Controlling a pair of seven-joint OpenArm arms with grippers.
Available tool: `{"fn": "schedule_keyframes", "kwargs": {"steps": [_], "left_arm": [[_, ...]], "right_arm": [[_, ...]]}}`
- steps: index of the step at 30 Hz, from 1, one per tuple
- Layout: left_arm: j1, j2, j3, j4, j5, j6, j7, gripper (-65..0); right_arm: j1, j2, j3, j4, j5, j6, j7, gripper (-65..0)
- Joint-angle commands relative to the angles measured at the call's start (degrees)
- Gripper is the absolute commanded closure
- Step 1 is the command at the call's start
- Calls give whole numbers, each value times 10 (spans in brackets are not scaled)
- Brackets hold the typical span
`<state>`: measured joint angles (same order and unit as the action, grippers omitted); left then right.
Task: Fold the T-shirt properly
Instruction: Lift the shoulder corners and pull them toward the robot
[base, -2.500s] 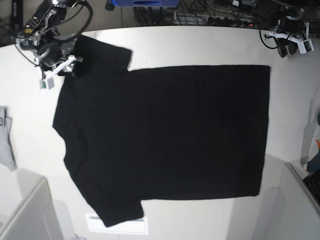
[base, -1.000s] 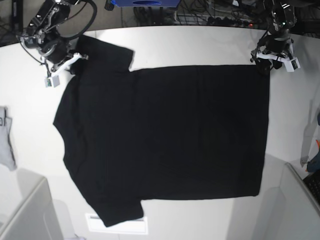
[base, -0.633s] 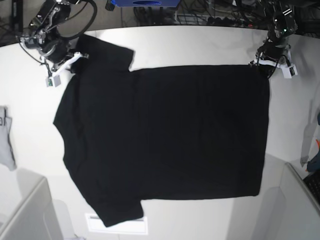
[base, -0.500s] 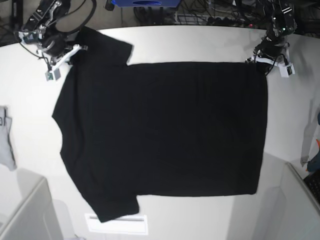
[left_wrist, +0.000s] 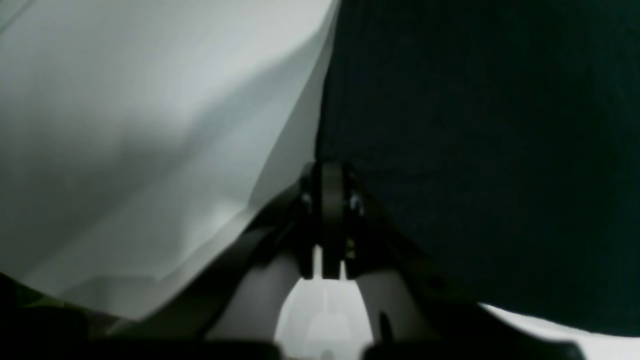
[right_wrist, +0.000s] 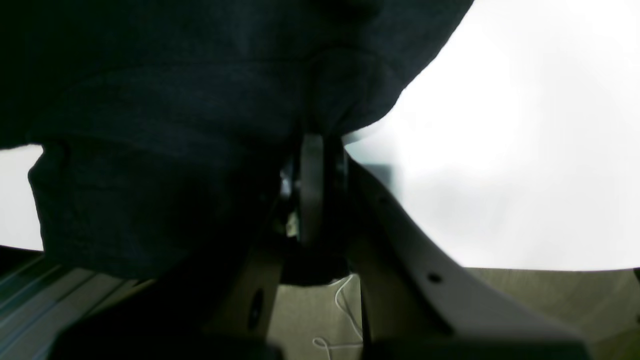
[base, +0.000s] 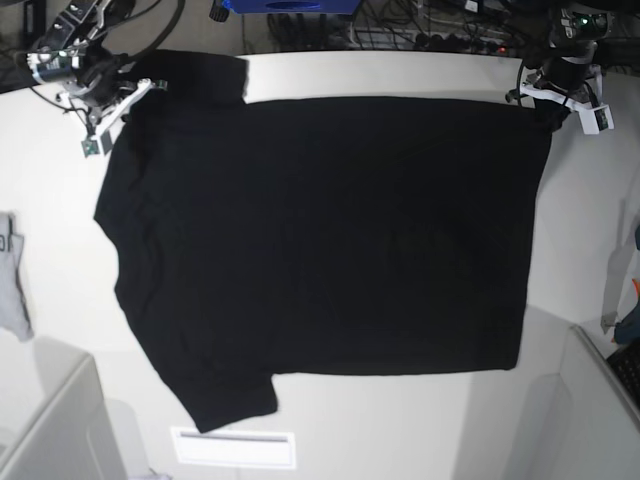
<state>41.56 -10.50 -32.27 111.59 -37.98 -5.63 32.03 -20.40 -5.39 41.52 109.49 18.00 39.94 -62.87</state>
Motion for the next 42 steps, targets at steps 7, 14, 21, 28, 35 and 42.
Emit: {"fn": "schedule_keyframes", "kwargs": {"steps": [7,14,21,28,35,42], "left_arm": [[-13,-6,-7,14,-76,1,-9,0],[-81,-26,-81,12,-176,2,127,0],[-154,-26,-124,10,-174,2,206,0],[-207,-26,-120,5,-138,31,232,0],[-251,-26,-94,-2,-84,34,233,0],[-296,-24,-63,-17,-36,35,233,0]], "right_arm": [[71,10,0,36,9,1,-57,0],[132,12,-2,35,5,1,-104,0],[210,29,-3,5,3,1,-137,0],[281,51,-4,-89,7,-21,-133,0],[350,52,-5,-170,4,-24,-131,0],[402,52,-5,-242,4,-75,-95,0]]}}
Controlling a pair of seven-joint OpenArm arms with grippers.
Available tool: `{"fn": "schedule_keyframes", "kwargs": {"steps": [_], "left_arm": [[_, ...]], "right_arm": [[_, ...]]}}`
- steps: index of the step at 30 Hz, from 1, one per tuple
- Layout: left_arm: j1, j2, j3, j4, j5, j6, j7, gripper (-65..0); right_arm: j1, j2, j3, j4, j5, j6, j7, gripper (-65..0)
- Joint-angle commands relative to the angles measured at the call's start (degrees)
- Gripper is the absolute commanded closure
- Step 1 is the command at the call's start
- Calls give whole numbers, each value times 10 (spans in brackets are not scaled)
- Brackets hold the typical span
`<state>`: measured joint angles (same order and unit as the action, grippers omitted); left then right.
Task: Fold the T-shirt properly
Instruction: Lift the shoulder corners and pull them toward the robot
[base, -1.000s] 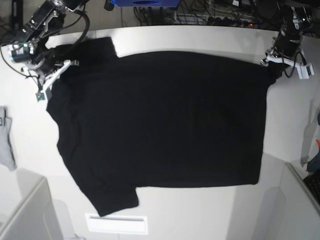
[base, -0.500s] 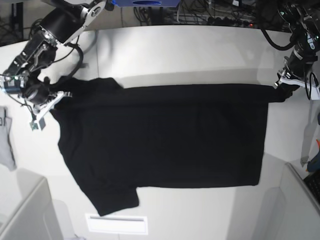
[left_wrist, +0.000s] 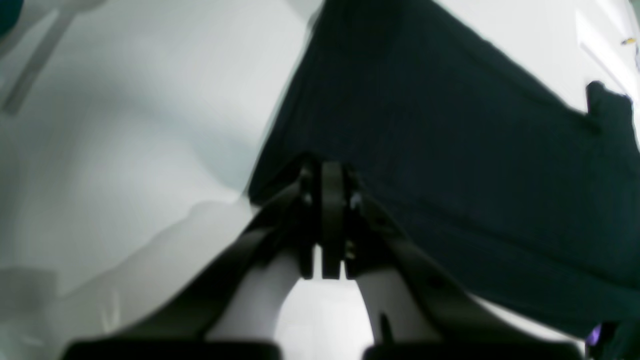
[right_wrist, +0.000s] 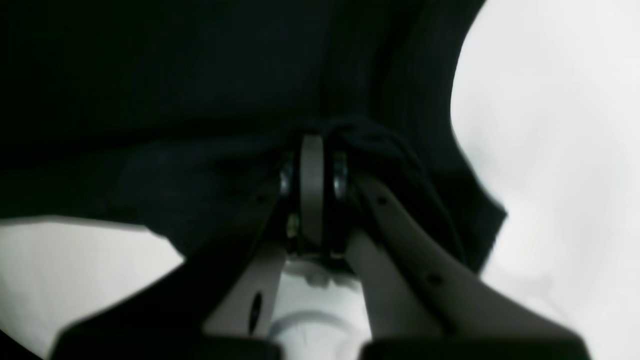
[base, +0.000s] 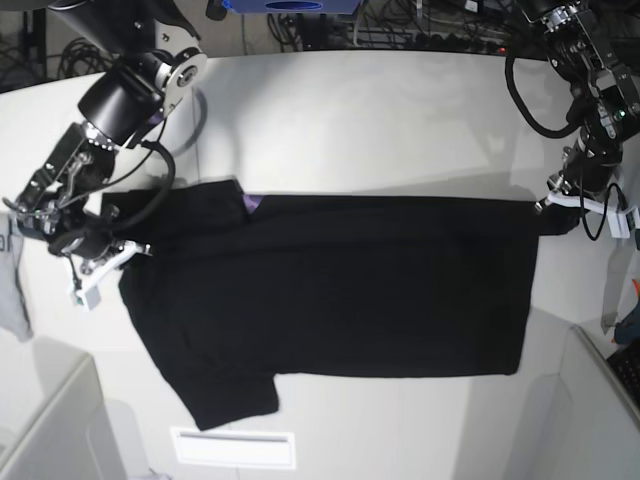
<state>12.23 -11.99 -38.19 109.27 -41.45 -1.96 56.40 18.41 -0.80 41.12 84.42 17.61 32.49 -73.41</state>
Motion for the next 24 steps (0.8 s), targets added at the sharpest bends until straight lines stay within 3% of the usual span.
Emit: {"fn": "schedule_keyframes", "kwargs": {"steps": [1,9,17,24], "left_arm": [[-15,-9,-4,-5,-1,-2,-11,0],[-65,-12,1,-88,-1,-2,-11,0],[-107,-13,2,-140,0,-2,-11,0],[-124,-32,57,-160,0,-2,-15,0]], "right_arm": [[19,6,-1,-8,8,-2,16,0],[37,36,-1,-81,9,-13,60,0],[55,39,-1,-133,9,-13,82,0],[55,39,-1,-140,9,-27,105,0]]}}
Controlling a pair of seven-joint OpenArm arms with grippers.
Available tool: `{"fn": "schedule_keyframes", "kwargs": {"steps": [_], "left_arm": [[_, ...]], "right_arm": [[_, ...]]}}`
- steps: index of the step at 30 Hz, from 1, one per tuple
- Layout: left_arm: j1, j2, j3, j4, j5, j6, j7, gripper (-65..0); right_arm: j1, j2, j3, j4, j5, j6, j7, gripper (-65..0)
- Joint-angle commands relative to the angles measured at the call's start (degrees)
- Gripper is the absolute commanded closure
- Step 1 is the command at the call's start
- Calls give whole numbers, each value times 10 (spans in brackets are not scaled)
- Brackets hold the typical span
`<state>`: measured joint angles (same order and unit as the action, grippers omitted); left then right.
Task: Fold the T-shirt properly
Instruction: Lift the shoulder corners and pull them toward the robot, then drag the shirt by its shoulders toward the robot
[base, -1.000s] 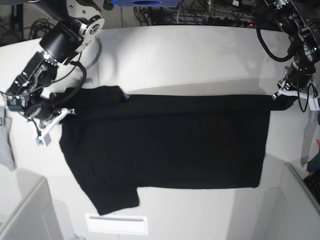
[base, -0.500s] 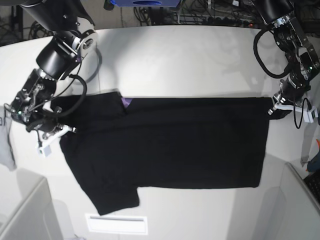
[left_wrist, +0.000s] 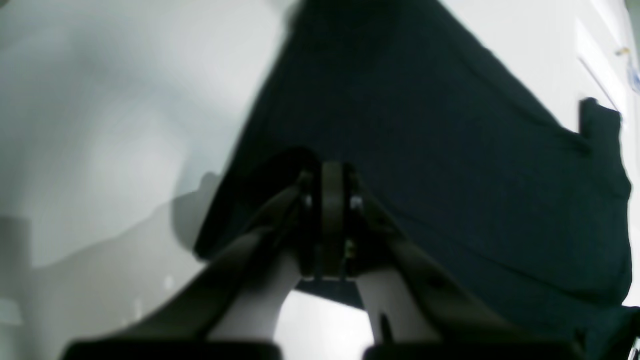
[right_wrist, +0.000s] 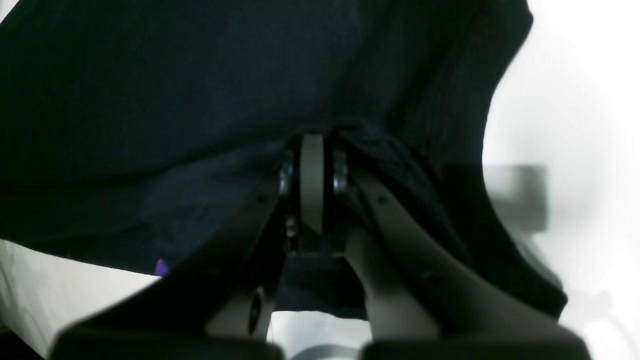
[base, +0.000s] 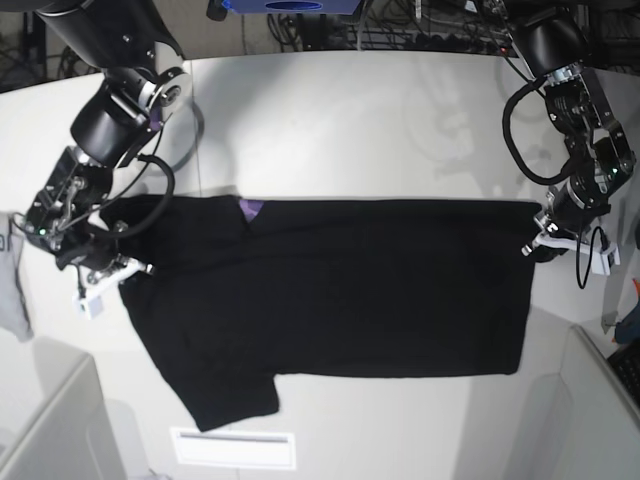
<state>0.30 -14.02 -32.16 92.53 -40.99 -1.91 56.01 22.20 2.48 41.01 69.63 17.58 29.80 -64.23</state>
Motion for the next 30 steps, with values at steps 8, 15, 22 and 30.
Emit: {"fn": "schedule_keyframes", "kwargs": {"steps": [8,15,22,30], "left_arm": [[-28,-12,-1,-26,-5,-2,-12,0],[-39,-12,-1,-26,-5,-2,-12,0],[-46,-12,-3,-26,-5,-2,-12,-222],[1,-10,-37,20,-10,-3,-60,-535]], "right_arm": [[16,6,0,8,9,-7,22,0],[15,6,2,12,10,-7,26,0],[12,6,6,28,12,-7,25,-291],[-65,-21,7,246,12,-34,-3,-302]]}}
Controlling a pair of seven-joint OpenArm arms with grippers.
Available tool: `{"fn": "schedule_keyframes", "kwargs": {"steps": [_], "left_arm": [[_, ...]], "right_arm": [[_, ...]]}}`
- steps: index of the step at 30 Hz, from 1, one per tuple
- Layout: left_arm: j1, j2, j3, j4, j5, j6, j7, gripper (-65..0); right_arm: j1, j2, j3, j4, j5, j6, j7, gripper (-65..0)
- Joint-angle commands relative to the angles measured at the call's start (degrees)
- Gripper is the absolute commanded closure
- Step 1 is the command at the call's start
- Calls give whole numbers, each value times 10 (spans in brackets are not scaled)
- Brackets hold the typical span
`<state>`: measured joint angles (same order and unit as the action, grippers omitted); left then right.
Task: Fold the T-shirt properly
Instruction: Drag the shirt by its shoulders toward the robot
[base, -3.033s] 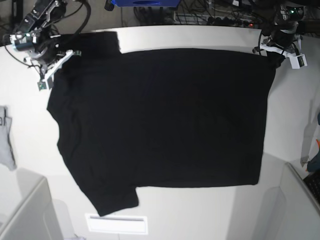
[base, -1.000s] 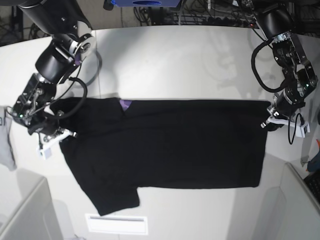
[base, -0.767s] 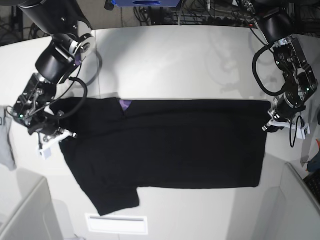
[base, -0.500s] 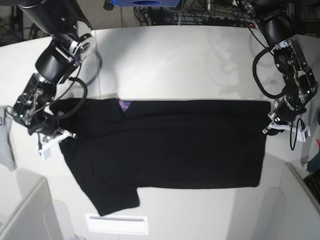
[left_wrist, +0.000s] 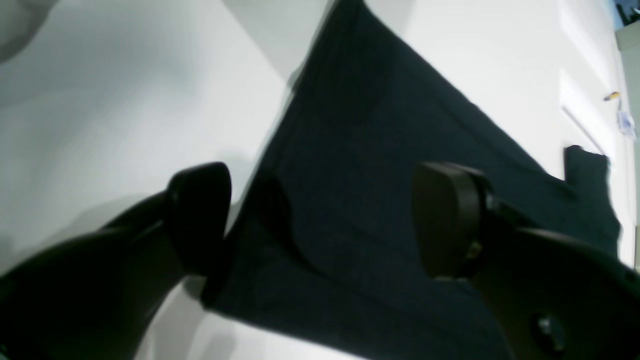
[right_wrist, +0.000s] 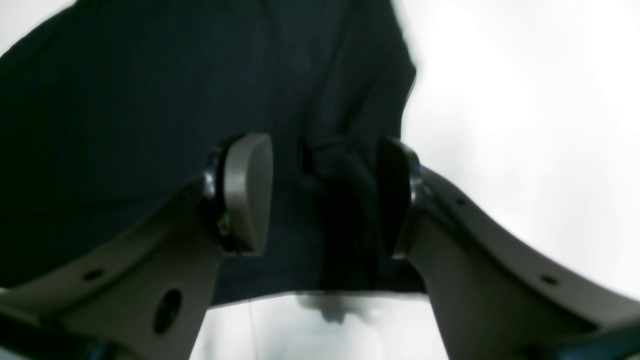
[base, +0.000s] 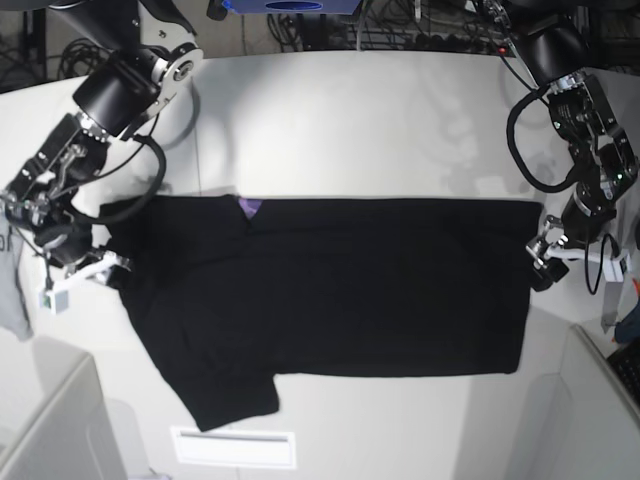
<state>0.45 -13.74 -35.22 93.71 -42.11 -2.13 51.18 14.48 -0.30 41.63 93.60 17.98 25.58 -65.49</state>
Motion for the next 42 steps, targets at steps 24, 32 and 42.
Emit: {"fn": "schedule_keyframes", "kwargs": {"steps": [24,32,42], "left_arm": [[31,5,17,-141,6,-3,-83,-482],[4,5,53,-188,6,-4,-84,-178],[5,4,54,-189,6,-4,-83,0]], "right_arm": [[-137,-51,87,-21,106,-44,117,-311],[-116,-47,88,-65,106,-82,134,-357],[-102,-21,89,-148,106,-82,189,-354]]}}
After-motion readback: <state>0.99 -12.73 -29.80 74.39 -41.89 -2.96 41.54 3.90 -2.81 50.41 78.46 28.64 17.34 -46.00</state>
